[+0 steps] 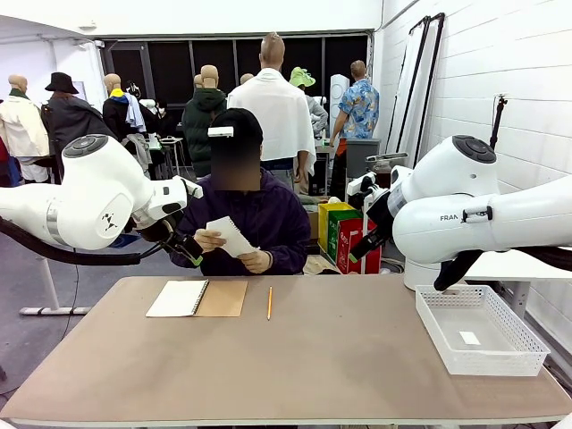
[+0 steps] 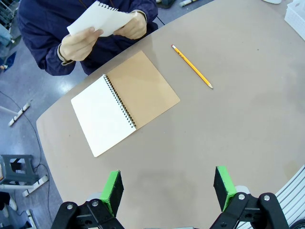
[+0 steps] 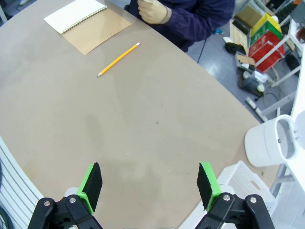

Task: Sort the paper based on its condition.
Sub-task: If a person hands you a paper, place it in the Organizing basket , and if it's crumpled, put it in the Trash can.

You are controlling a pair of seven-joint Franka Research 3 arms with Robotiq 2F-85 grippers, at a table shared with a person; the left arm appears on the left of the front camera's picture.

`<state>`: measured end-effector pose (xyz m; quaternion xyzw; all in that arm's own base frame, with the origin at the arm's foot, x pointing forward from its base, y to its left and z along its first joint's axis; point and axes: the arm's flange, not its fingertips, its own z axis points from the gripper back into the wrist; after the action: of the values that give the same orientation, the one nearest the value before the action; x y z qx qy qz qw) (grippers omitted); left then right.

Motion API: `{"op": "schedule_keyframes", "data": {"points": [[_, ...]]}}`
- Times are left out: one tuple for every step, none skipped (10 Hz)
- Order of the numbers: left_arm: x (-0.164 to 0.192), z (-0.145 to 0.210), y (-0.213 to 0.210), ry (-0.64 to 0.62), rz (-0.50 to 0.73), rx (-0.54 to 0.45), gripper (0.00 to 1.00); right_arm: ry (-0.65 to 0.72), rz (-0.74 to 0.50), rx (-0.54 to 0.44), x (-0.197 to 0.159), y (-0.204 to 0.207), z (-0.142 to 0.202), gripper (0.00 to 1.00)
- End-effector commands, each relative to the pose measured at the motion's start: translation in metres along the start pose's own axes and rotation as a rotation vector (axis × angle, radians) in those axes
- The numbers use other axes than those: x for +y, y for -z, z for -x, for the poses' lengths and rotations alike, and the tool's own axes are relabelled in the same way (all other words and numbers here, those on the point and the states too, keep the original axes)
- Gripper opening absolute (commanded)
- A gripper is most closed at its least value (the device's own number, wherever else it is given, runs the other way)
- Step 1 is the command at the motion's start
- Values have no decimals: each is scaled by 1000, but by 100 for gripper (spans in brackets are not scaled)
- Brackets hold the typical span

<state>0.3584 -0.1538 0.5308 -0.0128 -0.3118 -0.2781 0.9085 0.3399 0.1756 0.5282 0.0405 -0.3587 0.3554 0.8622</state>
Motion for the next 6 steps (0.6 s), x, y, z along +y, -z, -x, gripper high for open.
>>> {"op": "schedule_keyframes", "data": {"points": [[0,-1,0,7,-7,-10,100,0,-1,0,-1,0,0,100],[0,-1,0,7,-7,-10,100,0,-1,0,-1,0,0,100],[0,-1,0,7,-7,-10,100,0,-1,0,-1,0,0,100],[0,-1,0,7,-7,-10,100,0,-1,0,-1,0,0,100],[0,-1,0,7,-7,-10,100,0,-1,0,-1,0,0,100],[0,-1,0,7,-7,-10,100,0,-1,0,-1,0,0,100]]}}
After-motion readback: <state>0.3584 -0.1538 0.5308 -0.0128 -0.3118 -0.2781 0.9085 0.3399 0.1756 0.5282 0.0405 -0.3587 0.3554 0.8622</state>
